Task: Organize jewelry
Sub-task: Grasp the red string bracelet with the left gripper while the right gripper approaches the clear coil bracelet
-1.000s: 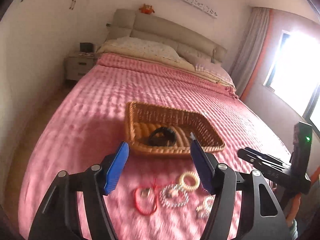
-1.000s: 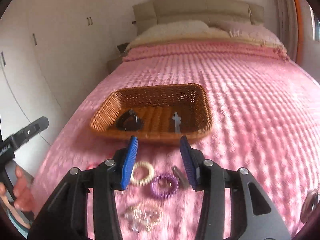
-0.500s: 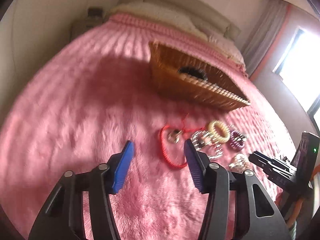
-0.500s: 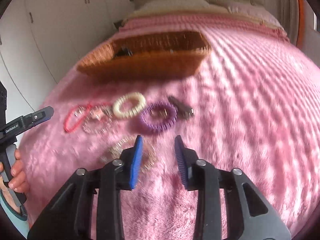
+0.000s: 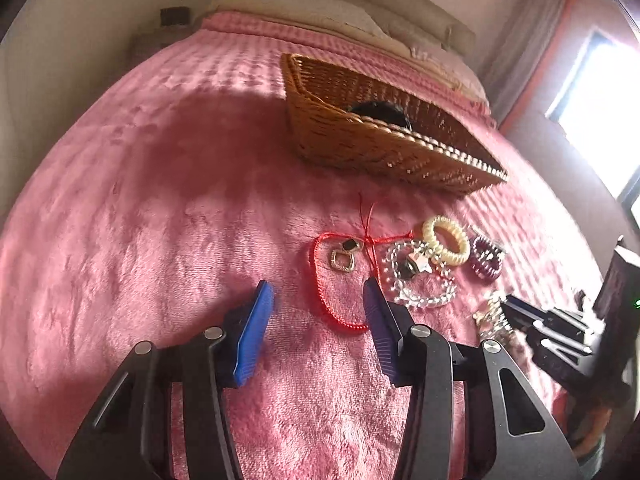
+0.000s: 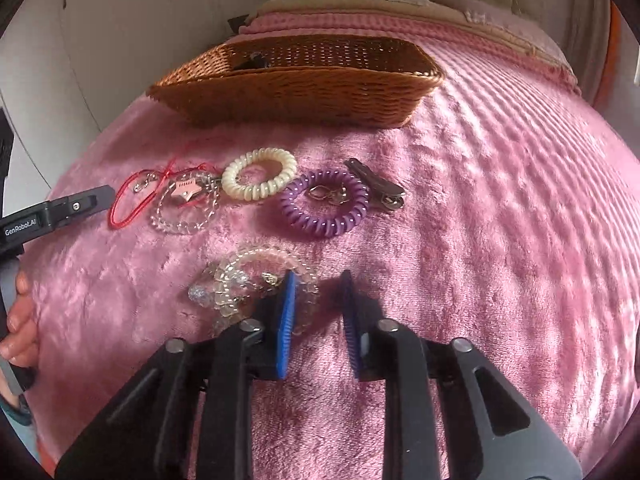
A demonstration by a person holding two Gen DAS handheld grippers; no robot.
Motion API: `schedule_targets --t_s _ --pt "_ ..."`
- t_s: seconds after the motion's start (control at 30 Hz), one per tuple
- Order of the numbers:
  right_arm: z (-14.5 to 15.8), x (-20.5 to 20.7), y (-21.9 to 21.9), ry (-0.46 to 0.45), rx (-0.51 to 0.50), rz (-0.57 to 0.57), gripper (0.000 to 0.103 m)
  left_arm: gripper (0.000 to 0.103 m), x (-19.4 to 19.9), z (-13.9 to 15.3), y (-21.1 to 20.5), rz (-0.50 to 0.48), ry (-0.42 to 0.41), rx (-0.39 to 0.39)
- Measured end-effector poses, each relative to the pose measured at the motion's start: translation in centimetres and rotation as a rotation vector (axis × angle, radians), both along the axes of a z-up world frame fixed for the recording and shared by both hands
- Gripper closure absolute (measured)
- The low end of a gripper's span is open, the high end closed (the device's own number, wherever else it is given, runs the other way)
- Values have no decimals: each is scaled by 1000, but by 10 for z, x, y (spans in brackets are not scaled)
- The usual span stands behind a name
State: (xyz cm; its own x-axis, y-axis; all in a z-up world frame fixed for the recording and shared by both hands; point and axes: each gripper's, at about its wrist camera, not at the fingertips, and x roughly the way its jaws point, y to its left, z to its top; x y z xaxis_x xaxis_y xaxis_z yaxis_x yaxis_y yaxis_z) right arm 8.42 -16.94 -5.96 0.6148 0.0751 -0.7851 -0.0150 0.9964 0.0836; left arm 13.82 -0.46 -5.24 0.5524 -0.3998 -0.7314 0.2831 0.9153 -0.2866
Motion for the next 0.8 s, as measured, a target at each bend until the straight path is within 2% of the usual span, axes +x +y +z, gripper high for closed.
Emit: schedule_targets --t_s 0.03,0.2,0.43,0.63,0.73,0.8 --pt "0 -1 0 -3 -5 1 93 63 1 -1 -4 -2 -1 26" --pt "3 -8 -6 -44 38 2 94 100 -1 -3 -16 -2 -14 114" --pt "10 -12 -21 -73 134 -7 94 101 -9 4 -12 0 -56 83" --pt "21 -22 -32 -89 171 -37 94 101 -33 20 -2 -22 -84 13" --pt "22 -29 -36 -68 162 -61 94 101 -52 23 0 -38 -69 -6" --pt "18 -36 -35 -39 123 -71 94 101 -63 21 -2 -38 -57 9"
